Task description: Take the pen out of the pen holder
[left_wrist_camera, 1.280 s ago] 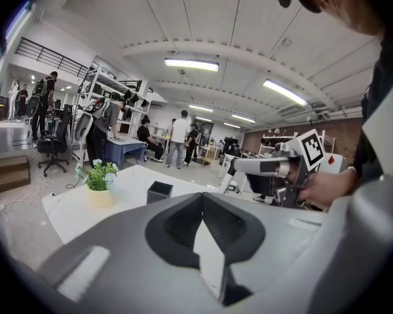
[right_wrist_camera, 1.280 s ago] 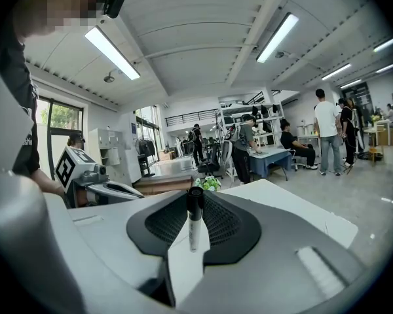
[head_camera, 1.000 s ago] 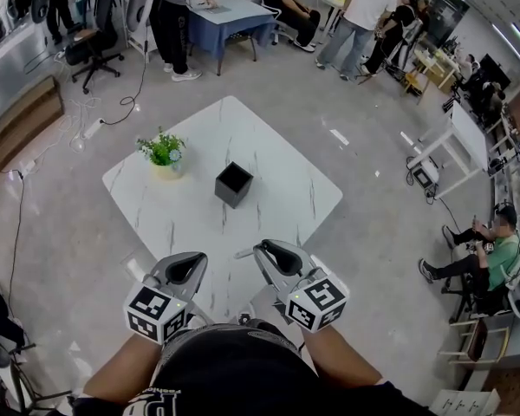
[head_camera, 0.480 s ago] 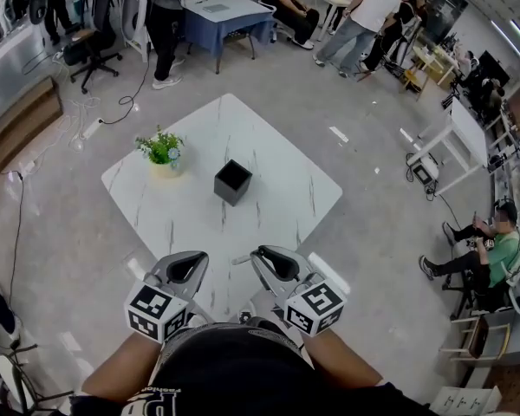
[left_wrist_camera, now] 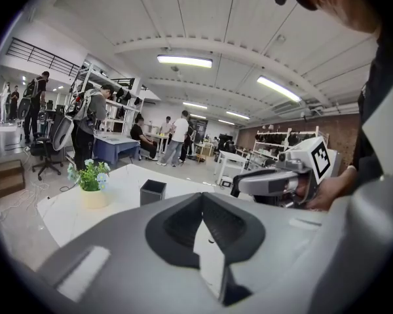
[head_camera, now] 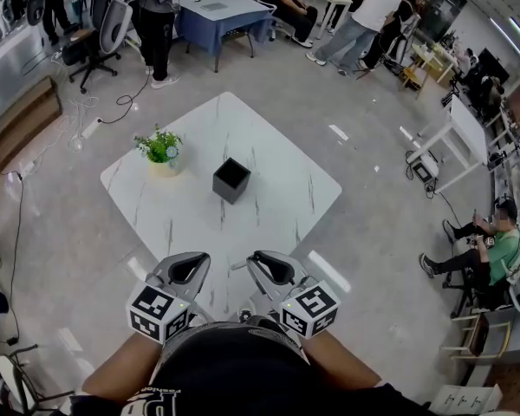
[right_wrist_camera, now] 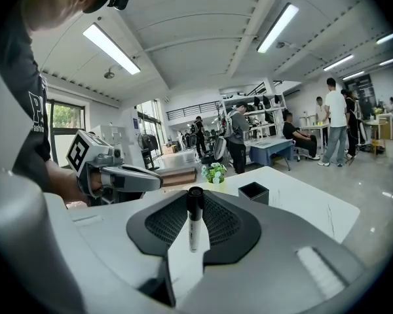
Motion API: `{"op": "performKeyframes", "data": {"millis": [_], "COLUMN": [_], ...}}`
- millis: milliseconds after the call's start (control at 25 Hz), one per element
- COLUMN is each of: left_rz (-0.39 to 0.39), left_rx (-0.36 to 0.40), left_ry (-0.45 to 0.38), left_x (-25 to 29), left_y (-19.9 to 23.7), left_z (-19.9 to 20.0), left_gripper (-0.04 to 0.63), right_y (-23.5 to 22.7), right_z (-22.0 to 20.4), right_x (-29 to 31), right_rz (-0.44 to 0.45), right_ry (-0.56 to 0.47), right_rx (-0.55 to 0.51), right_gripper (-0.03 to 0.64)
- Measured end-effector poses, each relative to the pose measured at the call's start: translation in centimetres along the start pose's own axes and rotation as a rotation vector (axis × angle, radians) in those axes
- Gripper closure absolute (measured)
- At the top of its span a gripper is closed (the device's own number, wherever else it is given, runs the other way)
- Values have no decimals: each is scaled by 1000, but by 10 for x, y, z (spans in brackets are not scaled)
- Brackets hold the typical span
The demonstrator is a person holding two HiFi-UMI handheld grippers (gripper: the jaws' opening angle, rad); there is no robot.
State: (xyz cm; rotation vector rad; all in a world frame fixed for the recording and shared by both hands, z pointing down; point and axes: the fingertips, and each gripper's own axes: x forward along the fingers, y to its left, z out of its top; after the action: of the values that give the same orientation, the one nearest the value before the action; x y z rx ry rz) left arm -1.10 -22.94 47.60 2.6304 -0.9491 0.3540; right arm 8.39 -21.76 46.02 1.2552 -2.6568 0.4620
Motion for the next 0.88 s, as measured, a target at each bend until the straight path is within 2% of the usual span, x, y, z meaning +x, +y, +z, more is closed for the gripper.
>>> {"op": "performKeyframes", "data": {"millis": [880], "left_rz": [14], "left_rx": [-11], "left_ry": [-8], "left_x": [0], "left_y": [2], "left_z": [0], "left_gripper": [538], "right_y": [3], "right_z": [4], "right_x": [4], "right_rz": [19], "right_ry": [1], "right_rx": [-18], "right_gripper": [551]}}
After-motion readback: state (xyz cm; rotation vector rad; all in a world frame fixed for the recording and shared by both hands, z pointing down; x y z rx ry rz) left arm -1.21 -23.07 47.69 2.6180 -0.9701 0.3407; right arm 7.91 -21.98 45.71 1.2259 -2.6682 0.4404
